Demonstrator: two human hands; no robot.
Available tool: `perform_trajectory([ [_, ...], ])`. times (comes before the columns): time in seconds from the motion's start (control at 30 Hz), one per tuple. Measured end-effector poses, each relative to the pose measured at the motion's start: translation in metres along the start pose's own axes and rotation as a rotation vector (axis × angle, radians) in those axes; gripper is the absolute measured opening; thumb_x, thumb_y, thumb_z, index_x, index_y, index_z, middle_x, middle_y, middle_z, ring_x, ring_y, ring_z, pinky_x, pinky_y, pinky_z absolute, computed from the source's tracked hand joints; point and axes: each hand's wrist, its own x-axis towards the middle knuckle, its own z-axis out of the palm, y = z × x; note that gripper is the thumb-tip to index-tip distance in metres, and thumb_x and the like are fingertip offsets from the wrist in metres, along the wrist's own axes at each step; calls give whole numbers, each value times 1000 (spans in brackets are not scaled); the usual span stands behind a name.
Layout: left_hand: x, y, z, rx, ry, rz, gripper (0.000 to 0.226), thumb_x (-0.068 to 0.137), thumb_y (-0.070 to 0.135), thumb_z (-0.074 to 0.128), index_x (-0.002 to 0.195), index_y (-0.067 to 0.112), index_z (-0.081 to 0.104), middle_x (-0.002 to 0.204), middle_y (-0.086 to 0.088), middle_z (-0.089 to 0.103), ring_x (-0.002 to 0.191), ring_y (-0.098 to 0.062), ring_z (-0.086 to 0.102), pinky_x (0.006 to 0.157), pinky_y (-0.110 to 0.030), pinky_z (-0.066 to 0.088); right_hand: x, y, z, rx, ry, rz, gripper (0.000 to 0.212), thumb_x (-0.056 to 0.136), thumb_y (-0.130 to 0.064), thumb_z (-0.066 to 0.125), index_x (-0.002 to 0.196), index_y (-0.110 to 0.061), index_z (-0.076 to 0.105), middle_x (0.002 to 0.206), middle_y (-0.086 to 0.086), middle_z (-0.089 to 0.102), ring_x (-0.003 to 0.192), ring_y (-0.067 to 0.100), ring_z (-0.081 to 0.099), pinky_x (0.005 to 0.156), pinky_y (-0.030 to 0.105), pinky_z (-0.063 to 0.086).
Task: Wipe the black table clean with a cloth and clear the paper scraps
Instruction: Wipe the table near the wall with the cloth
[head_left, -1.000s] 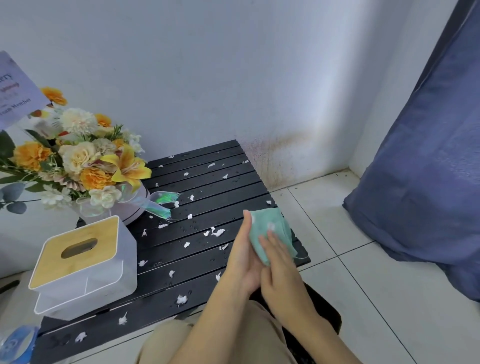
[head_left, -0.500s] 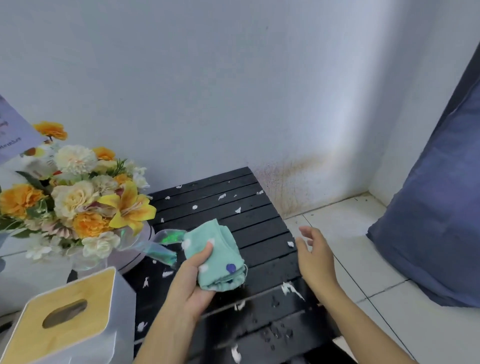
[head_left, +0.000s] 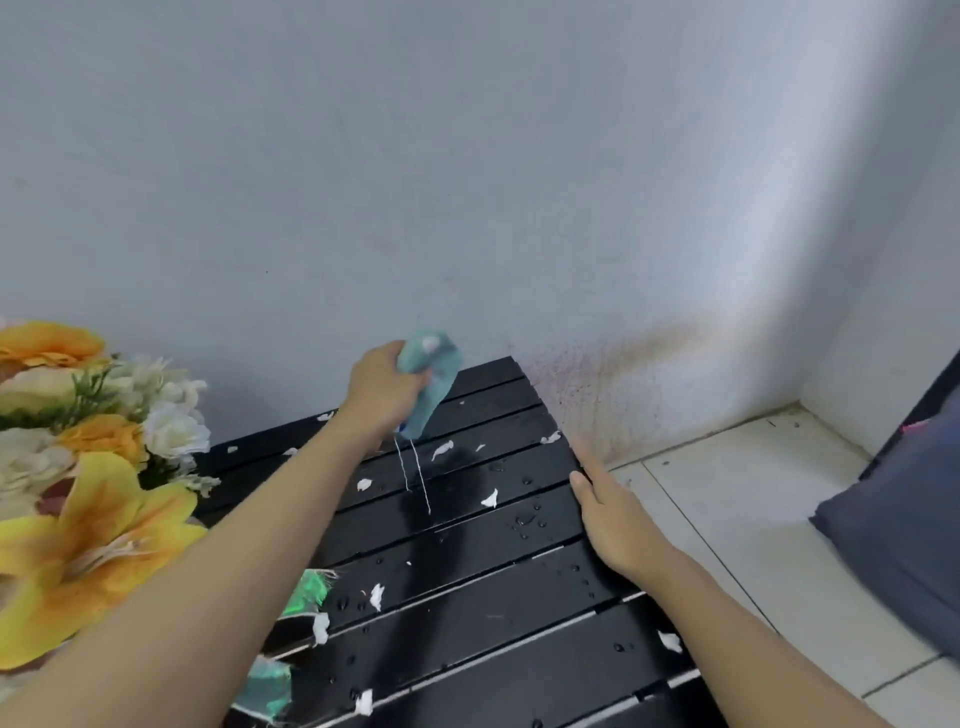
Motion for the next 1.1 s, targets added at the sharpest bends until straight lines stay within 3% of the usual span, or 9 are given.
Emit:
perform_trajectory([
  [0.07,28,-6,15,228,34,141,13,84,11,53,94,12,60,86,-7,65,84,-30,60,66,-34,46,2,4,1,-12,24,7,46,105,-38,24,146,-55,15,135,4,57,104,17,58,95,27,37],
  [0.13,46,-25,33,460,21,196,30,88,25,54,117,19,57,113,-7,64,106,-32,57,84,-41,47,5,9,2,-26,34,4,45,104,-41,24,145,-57,16,133,17,56,116,29,57,98,33,41],
  [0.23,49,-54,65,764,-253,135,63,90,59,43,143,26,36,151,-2,35,136,-28,35,108,-48,29,7,15,4,-38,41,8,43,103,-45,23,142,-60,17,133,20,55,119,31,55,102,40,43],
  [0.47,69,-73,64,765,-112,167,54,92,63,36,141,41,41,144,-1,33,129,-28,36,104,-48,29,6,14,3,23,58,33,40,103,-45,24,135,-69,18,133,7,58,114,17,57,91,22,37],
  [0.6,71,-65,97,530,57,132,43,97,45,42,135,28,52,127,-6,47,114,-30,44,97,-44,36,6,13,2,-24,55,40,41,102,-47,21,134,-72,16,136,18,50,123,31,52,104,38,40],
  [0.77,20,-66,104,355,-165,508,35,90,45,54,121,35,63,102,12,49,94,-15,45,87,-35,38,7,13,2,-74,66,38,38,101,-52,19,130,-75,14,128,12,61,115,23,59,101,40,44],
  [0.83,32,-80,83,448,-140,454,35,88,47,52,119,35,65,103,12,50,95,-16,45,87,-36,38,6,14,2,-87,58,37,38,100,-52,19,131,-75,14,127,14,61,113,26,59,100,43,45],
  [0.97,79,-85,73,435,162,27,33,94,38,51,119,22,66,117,-6,50,108,-30,49,93,-44,42,5,13,2,-80,72,24,39,101,-50,20,131,-75,14,131,17,56,118,28,56,102,43,44],
  [1.1,49,-68,106,461,95,218,39,94,42,53,129,27,58,120,-2,49,108,-28,45,92,-40,37,5,14,4,-74,70,32,39,101,-52,19,135,-70,17,129,15,58,115,24,58,100,39,46],
])
